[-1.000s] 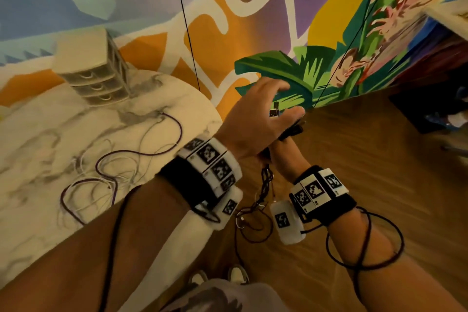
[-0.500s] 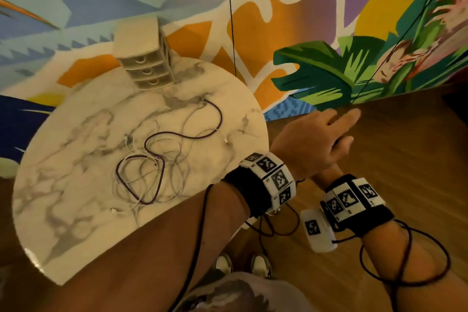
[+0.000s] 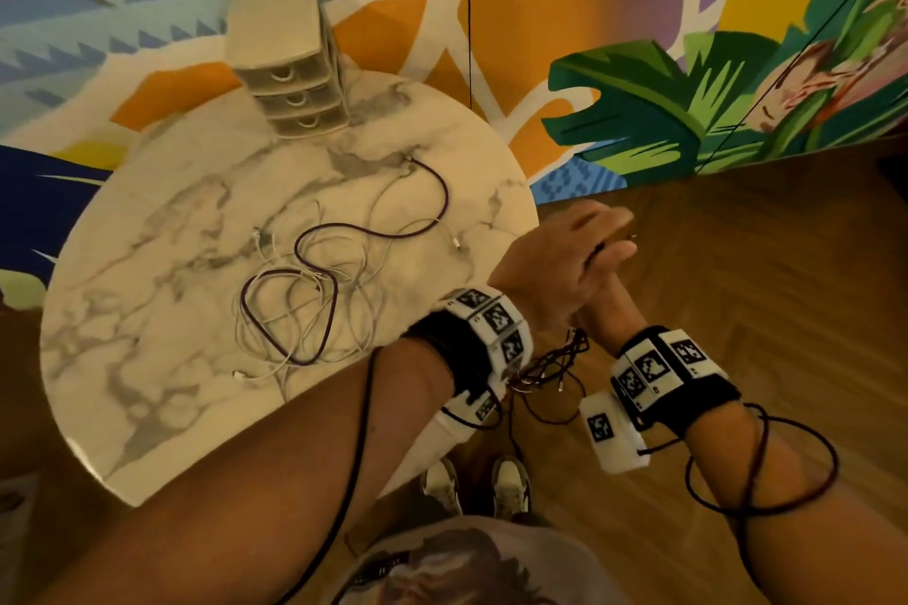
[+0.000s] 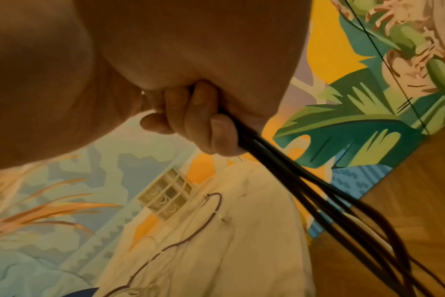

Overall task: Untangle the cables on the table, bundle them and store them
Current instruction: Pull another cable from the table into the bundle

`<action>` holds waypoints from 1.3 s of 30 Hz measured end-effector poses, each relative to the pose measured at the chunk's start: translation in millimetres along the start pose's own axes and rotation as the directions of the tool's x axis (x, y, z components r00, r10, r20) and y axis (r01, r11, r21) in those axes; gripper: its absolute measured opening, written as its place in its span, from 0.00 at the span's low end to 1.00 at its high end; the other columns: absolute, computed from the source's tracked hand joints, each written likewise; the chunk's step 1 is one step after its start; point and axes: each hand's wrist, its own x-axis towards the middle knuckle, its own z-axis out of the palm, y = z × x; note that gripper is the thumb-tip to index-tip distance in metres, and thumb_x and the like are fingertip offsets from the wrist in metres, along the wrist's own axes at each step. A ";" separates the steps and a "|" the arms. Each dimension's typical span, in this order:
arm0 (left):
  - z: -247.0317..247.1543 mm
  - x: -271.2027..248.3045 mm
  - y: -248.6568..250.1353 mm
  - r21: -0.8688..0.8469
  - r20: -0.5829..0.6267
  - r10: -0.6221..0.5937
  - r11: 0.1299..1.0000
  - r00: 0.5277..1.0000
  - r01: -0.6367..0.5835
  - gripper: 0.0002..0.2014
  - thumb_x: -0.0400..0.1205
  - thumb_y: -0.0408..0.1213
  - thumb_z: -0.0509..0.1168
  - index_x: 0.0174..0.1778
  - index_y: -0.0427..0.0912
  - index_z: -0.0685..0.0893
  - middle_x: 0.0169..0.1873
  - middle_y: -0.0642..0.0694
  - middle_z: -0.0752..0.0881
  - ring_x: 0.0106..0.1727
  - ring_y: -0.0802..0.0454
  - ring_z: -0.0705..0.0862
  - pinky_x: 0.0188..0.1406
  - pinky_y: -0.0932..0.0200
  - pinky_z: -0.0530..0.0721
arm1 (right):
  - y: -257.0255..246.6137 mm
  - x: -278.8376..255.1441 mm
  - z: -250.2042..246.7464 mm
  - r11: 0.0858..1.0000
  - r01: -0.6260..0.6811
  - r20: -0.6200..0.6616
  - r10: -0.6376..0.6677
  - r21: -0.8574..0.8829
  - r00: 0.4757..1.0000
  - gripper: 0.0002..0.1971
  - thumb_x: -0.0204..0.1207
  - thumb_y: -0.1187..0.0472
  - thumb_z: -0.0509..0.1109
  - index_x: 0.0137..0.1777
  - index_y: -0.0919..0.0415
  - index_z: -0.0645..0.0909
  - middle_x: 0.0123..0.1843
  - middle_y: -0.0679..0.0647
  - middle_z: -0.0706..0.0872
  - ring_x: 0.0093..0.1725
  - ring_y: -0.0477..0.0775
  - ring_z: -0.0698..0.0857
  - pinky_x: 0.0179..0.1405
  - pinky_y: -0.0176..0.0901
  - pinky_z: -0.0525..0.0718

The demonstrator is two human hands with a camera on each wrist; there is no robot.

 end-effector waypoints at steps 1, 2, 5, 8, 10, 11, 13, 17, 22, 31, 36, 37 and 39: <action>-4.1 -0.8 -14.9 -0.059 0.008 -0.083 0.995 0.997 0.083 0.18 0.87 0.45 0.53 0.68 0.41 0.76 0.61 0.43 0.79 0.60 0.48 0.80 0.52 0.56 0.80 | 1.1 4.3 1.8 0.995 0.020 -0.014 -0.019 0.094 1.000 0.19 0.85 0.63 0.57 0.30 0.54 0.68 0.28 0.43 0.70 0.25 0.37 0.68 0.25 0.30 0.70; -7.7 -1.2 -34.5 -0.086 0.004 -0.172 0.981 0.985 0.172 0.17 0.86 0.43 0.54 0.67 0.39 0.76 0.61 0.41 0.79 0.60 0.46 0.80 0.54 0.55 0.79 | 5.8 9.3 1.9 0.991 0.027 -0.039 -0.022 0.130 0.999 0.21 0.85 0.56 0.58 0.26 0.54 0.70 0.23 0.47 0.70 0.21 0.44 0.67 0.23 0.39 0.68; -22.9 -5.6 -103.6 0.111 0.107 -0.449 0.892 0.887 0.438 0.13 0.84 0.35 0.57 0.63 0.39 0.78 0.58 0.37 0.78 0.58 0.39 0.79 0.57 0.49 0.77 | 15.9 15.5 0.5 0.992 -0.062 -0.070 0.070 0.110 0.995 0.28 0.83 0.49 0.59 0.19 0.53 0.70 0.20 0.52 0.70 0.20 0.51 0.67 0.25 0.42 0.65; -37.3 -16.9 -154.9 0.560 0.339 -0.621 0.737 0.706 0.379 0.19 0.82 0.32 0.56 0.70 0.45 0.72 0.65 0.40 0.71 0.63 0.37 0.75 0.61 0.43 0.76 | 25.1 17.9 -3.1 0.996 -0.078 -0.057 0.080 0.037 0.995 0.30 0.84 0.48 0.58 0.17 0.54 0.72 0.20 0.54 0.72 0.19 0.51 0.69 0.26 0.42 0.67; -42.2 -20.7 -174.5 0.638 0.419 -0.621 0.720 0.663 0.272 0.24 0.81 0.30 0.57 0.74 0.47 0.69 0.68 0.40 0.68 0.61 0.36 0.77 0.57 0.44 0.79 | 29.2 19.0 -6.8 0.996 -0.082 -0.070 0.084 0.031 0.994 0.30 0.84 0.48 0.57 0.17 0.54 0.72 0.18 0.51 0.73 0.18 0.49 0.70 0.26 0.41 0.67; -41.5 -20.7 -180.4 0.636 0.445 -0.606 0.732 0.659 0.244 0.25 0.81 0.29 0.57 0.75 0.47 0.67 0.69 0.40 0.68 0.61 0.36 0.78 0.54 0.46 0.79 | 30.0 18.2 -8.2 0.997 -0.076 -0.073 0.078 0.025 0.994 0.30 0.84 0.48 0.58 0.18 0.54 0.73 0.18 0.51 0.74 0.18 0.48 0.70 0.26 0.40 0.67; -34.7 -18.2 -188.7 0.635 0.469 -0.582 0.745 0.665 0.204 0.27 0.80 0.28 0.59 0.75 0.48 0.66 0.68 0.40 0.68 0.60 0.36 0.79 0.51 0.47 0.80 | 31.0 15.1 -10.1 0.997 -0.083 -0.088 0.083 0.005 0.993 0.29 0.84 0.48 0.58 0.19 0.55 0.72 0.18 0.50 0.74 0.17 0.46 0.69 0.24 0.38 0.67; -14.3 -14.3 -189.6 0.686 0.459 -0.505 0.724 0.731 0.069 0.18 0.80 0.30 0.61 0.66 0.46 0.74 0.63 0.40 0.72 0.61 0.37 0.77 0.52 0.46 0.78 | 38.1 12.3 -11.1 0.992 -0.124 -0.077 0.121 -0.032 0.990 0.31 0.83 0.45 0.58 0.18 0.56 0.74 0.17 0.49 0.72 0.17 0.46 0.68 0.24 0.39 0.66; 14.5 -15.8 -161.4 0.539 0.448 -0.174 0.835 0.877 -0.109 0.10 0.82 0.39 0.60 0.53 0.38 0.82 0.57 0.37 0.77 0.58 0.37 0.76 0.50 0.44 0.80 | 41.8 20.1 -7.3 0.992 -0.127 -0.092 0.125 -0.011 0.988 0.29 0.84 0.45 0.55 0.24 0.55 0.80 0.16 0.44 0.73 0.17 0.41 0.69 0.28 0.39 0.63; -23.5 -9.7 -75.9 -0.120 -0.021 -0.219 0.969 0.975 0.215 0.12 0.83 0.41 0.62 0.50 0.39 0.87 0.41 0.51 0.77 0.42 0.54 0.78 0.41 0.60 0.76 | -1.0 35.6 30.2 0.991 0.010 -0.009 -0.009 0.135 1.000 0.21 0.81 0.51 0.59 0.32 0.65 0.77 0.32 0.70 0.75 0.23 0.49 0.68 0.25 0.41 0.64; -54.8 -12.9 -74.2 -0.064 -0.065 -0.232 0.972 0.971 0.228 0.13 0.83 0.43 0.60 0.46 0.39 0.87 0.37 0.51 0.75 0.41 0.54 0.75 0.40 0.62 0.70 | -21.3 46.0 44.4 0.990 0.051 0.074 -0.061 0.129 0.995 0.18 0.84 0.57 0.59 0.32 0.58 0.75 0.31 0.61 0.76 0.26 0.49 0.70 0.26 0.38 0.66; -58.9 -14.6 -73.8 -0.059 -0.070 -0.240 0.970 0.968 0.236 0.12 0.83 0.42 0.61 0.47 0.39 0.87 0.37 0.52 0.75 0.41 0.54 0.75 0.40 0.63 0.69 | -24.3 46.7 46.6 0.987 0.057 0.080 -0.069 0.148 0.994 0.17 0.85 0.60 0.59 0.33 0.59 0.74 0.30 0.57 0.76 0.25 0.46 0.71 0.26 0.35 0.67; -64.6 -16.9 -70.7 -0.071 -0.067 -0.245 0.968 0.967 0.241 0.10 0.83 0.38 0.62 0.48 0.39 0.87 0.37 0.52 0.75 0.41 0.53 0.76 0.41 0.63 0.70 | -27.6 48.9 49.7 0.985 0.058 0.097 -0.074 0.164 0.993 0.16 0.85 0.64 0.58 0.34 0.60 0.74 0.28 0.54 0.76 0.22 0.40 0.72 0.24 0.30 0.69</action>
